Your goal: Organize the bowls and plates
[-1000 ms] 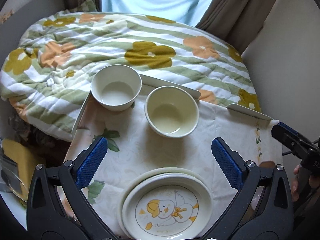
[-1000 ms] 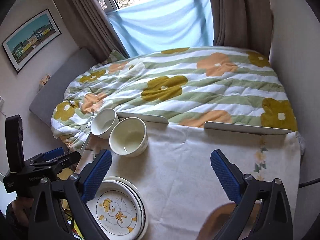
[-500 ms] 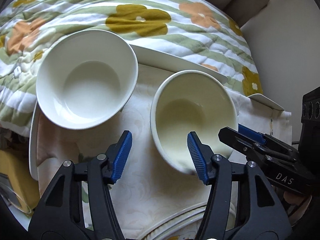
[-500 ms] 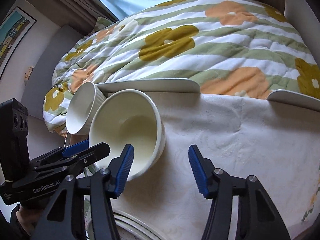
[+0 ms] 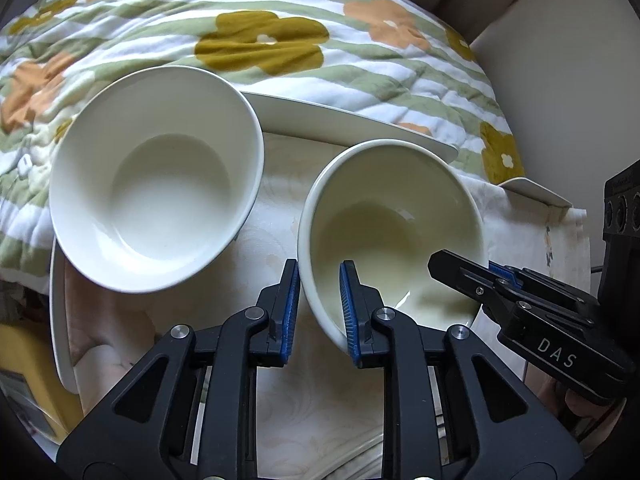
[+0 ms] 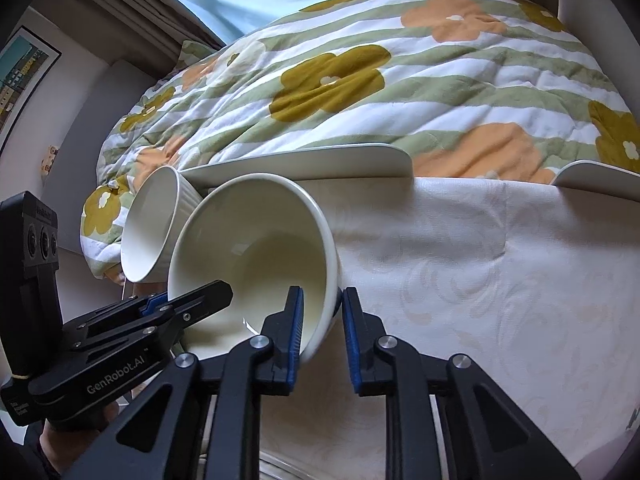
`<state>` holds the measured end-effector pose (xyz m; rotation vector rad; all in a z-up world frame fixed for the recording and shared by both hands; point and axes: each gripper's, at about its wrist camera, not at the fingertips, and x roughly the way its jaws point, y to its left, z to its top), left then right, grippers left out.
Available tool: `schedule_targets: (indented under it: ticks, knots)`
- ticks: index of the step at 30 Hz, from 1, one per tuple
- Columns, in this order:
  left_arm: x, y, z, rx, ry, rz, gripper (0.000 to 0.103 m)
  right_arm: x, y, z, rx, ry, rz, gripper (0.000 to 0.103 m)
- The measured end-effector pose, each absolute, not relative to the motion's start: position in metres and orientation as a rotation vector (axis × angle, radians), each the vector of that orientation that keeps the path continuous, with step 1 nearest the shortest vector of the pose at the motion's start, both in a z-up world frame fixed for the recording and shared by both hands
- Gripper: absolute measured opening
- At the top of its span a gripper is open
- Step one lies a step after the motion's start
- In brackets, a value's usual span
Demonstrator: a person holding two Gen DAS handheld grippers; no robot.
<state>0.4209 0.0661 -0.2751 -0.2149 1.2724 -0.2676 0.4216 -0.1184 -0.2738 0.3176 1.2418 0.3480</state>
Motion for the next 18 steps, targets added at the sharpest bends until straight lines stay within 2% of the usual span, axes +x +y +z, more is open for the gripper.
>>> schedule_targets:
  ticks: [9,18]
  knots:
    - [0.414,0.063,-0.262,-0.189,1.236,-0.256,0.018,0.414,-0.119,-0.265,0.316,1.210,0.348,0.018]
    - [0.387,0.048,-0.208,-0.179,1.145,-0.261,0.018,0.388,-0.140,-0.222,0.324,1.125,0.366,0.018]
